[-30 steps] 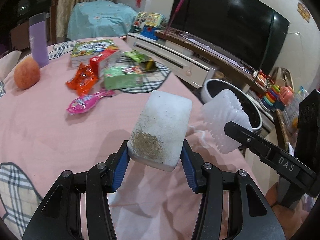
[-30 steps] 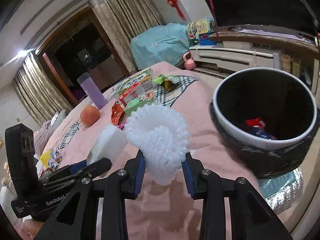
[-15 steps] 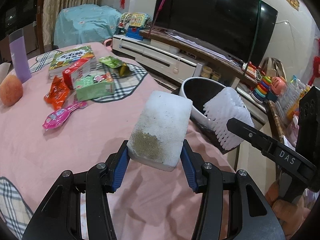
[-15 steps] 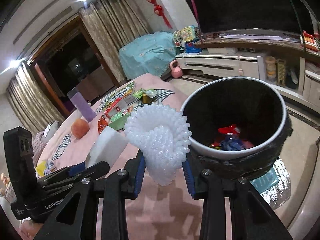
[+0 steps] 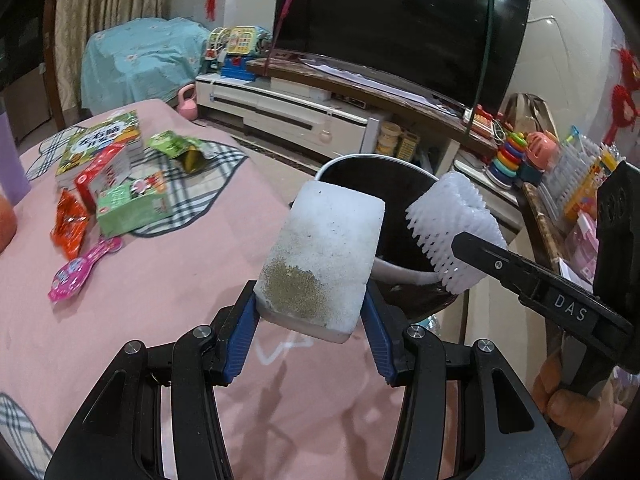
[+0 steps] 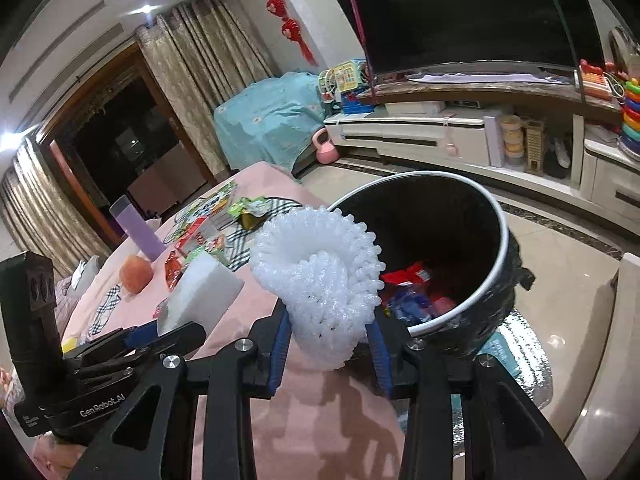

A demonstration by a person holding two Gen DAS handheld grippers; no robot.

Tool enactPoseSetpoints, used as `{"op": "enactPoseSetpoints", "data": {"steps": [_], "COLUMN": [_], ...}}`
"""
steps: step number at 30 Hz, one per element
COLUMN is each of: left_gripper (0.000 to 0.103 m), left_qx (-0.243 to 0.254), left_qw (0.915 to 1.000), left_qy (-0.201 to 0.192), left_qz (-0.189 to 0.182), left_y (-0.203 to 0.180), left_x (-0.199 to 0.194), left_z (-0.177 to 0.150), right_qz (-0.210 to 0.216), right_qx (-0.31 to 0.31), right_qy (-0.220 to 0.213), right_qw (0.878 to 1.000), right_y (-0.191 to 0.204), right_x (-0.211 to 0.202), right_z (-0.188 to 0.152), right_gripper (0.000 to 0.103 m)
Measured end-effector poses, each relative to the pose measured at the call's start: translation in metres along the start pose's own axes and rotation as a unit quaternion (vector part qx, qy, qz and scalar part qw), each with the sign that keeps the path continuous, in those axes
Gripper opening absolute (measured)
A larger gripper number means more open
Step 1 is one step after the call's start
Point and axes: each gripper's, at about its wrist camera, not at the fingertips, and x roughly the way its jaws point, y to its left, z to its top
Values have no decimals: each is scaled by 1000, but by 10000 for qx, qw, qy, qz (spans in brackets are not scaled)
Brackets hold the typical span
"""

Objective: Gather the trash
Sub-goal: 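Carry the white sponge with the left tool while the right tool carries the foam net over the bin, then open both tools to drop the sponge and foam net into the bin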

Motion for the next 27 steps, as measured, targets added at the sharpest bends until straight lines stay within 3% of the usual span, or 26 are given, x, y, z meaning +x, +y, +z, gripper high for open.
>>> {"op": "enactPoseSetpoints", "data": {"steps": [27], "left_gripper": [51], "left_qx": [449], "left_qw": [9976], "left_qy": [500], "left_qz": [-190], "left_y": [-52], "left_x": [70], "left_z": [55], "right_qz": [-371], "right_qx": [-65], "right_qy": [406], "right_qw": [9985], "right_y": [-49], "right_x": [22], "right_z": [51], "right_gripper": [39]}}
